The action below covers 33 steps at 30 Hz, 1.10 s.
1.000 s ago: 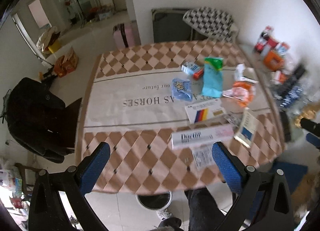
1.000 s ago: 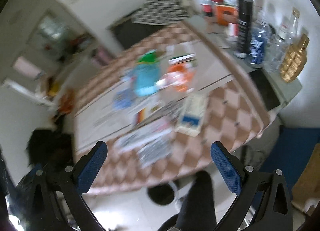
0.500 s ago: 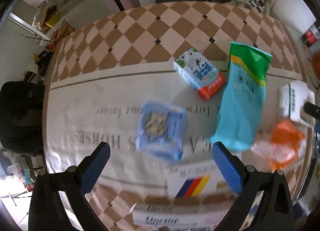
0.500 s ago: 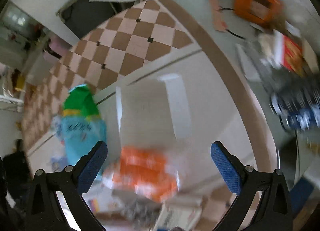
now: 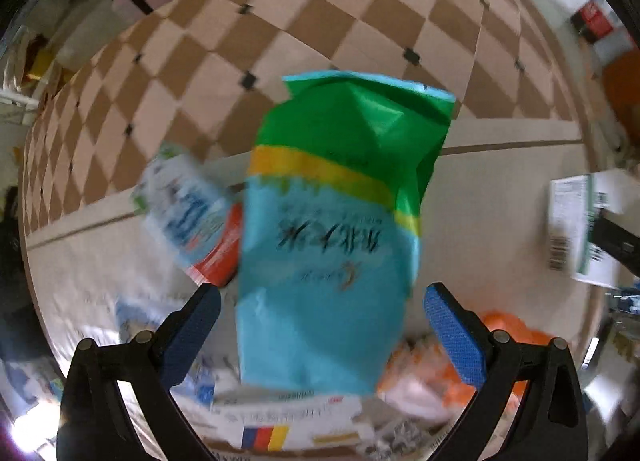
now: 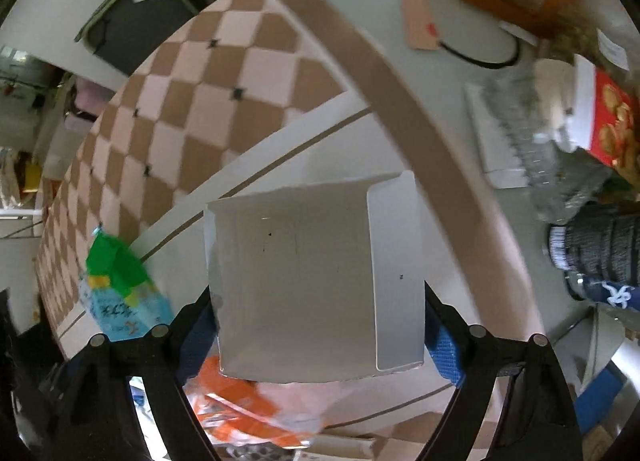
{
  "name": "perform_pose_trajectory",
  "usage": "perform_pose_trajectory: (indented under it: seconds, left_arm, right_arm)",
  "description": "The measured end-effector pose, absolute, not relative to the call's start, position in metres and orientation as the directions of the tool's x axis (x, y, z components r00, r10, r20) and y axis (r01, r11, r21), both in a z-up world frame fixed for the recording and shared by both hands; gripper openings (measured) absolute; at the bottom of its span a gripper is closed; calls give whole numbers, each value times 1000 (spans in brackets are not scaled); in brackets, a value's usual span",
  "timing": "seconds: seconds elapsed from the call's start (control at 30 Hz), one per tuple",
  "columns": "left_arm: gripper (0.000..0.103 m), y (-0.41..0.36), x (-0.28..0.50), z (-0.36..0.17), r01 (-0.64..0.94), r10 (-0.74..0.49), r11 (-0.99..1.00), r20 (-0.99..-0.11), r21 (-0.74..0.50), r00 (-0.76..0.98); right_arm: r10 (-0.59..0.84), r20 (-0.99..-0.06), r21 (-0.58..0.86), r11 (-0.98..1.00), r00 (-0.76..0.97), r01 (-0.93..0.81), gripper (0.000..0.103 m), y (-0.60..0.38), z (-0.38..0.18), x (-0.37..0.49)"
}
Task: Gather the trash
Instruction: 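Grasp the green-blue rice bag with the left tool while the right tool grasps the white box, then carry the rice bag and white box to the bin and release both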
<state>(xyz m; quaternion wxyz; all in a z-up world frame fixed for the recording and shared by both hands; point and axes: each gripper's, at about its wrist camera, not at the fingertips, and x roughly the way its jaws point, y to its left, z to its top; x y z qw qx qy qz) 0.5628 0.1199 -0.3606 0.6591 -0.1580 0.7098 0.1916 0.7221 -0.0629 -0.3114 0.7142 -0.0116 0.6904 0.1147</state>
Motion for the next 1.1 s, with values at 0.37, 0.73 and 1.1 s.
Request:
perform_pose_trajectory:
  seconds: [0.37,0.73,1.1]
  left_arm:
    - [83,111,560,-331,-439,133,887,-990,141,-48]
    - [83,103,505,-227,-508,230,852,-962,125,150]
    - [83,114,373,-173,-582,337,805,-896,116,288]
  right_arm:
    - [121,-991,110,975,49,-191,88,-74,-316,709]
    - [144,-961,56,937,236,-345,87,-60,-258,675]
    - [244,-919,87,891,308,-446,87,-57,-207,548]
